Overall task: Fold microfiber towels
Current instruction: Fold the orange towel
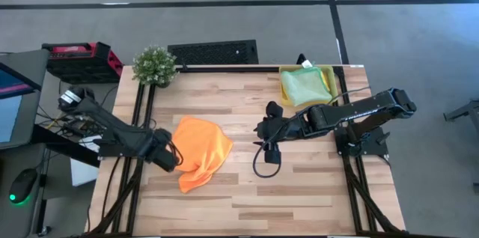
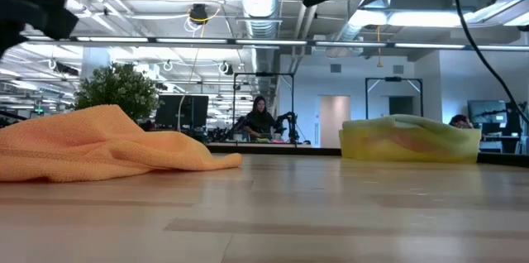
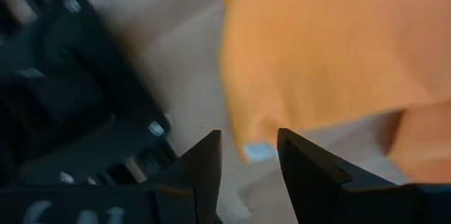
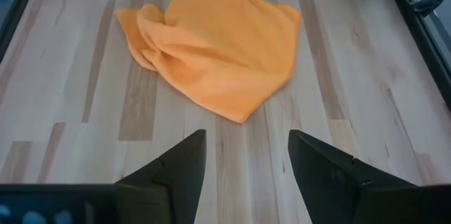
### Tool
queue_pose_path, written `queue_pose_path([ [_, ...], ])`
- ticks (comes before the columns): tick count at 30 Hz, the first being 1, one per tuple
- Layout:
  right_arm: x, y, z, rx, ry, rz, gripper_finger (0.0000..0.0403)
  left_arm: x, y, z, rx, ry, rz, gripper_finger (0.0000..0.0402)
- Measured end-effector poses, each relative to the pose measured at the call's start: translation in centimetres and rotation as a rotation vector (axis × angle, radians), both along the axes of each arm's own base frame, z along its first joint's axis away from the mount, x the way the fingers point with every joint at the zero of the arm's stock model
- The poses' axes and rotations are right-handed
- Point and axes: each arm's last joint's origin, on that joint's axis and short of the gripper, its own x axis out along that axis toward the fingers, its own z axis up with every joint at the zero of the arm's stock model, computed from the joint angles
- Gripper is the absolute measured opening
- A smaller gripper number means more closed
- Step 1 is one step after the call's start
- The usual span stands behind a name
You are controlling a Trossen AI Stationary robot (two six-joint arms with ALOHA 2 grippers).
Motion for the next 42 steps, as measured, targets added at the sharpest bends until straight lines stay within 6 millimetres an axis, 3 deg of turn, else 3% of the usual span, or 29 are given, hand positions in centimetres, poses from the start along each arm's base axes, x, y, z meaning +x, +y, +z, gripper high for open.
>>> queue_pose_path([
  [15,0.3,0.1,0.3,0.009,-0.037,0.0,0.0225,0.0,-3.6,-2.7,-0.03,0.157,-0.037,0.0131],
  [22,0.3,0.1,0.3,0.01,-0.043,0.0,0.0225,0.6,-3.6,-3.9,0.012,0.211,-0.088,0.0131],
  [28,0.3,0.1,0.3,0.01,-0.043,0.0,0.0225,1.5,-3.3,-4.0,0.018,0.146,-0.125,0.0129],
  [42,0.3,0.1,0.3,0.01,-0.043,0.0,0.0225,1.1,-3.0,-3.9,0.05,0.186,-0.084,0.0123],
])
